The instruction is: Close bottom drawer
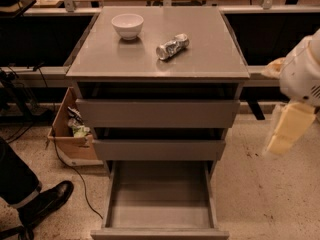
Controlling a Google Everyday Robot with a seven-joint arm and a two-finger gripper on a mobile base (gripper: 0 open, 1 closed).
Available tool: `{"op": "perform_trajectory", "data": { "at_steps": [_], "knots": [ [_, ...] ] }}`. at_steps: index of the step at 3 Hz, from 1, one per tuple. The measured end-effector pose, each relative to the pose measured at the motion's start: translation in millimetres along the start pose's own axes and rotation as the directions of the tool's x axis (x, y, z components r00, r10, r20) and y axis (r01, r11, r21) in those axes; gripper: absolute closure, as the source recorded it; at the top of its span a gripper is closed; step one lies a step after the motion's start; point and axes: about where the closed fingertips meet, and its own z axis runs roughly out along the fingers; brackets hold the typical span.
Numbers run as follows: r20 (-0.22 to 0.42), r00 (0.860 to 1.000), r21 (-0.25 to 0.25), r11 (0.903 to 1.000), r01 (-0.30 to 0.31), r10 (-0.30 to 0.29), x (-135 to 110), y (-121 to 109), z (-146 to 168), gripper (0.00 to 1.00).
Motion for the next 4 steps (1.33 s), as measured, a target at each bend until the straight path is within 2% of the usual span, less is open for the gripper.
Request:
{"op": "perform_trajectory", "data": {
  "at_steps": [1, 2, 3, 4],
  "knots": [
    [0.04, 0.999, -0.037, 0.9989, -0.027, 0.028, 20.2, 25.9, 59.1, 0.0],
    [0.083, 0.996, -0.101, 0.9946, -0.024, 0.033, 42.6, 62.0, 136.0, 0.0],
    [0.088, 0.995, -0.218, 0.9758, -0.018, 0.038, 60.1, 115.5, 218.5, 0.0],
    [0.088, 0.995, -0.218, 0.9758, -0.018, 0.038, 60.1, 115.5, 218.6, 0.0]
  ]
}}
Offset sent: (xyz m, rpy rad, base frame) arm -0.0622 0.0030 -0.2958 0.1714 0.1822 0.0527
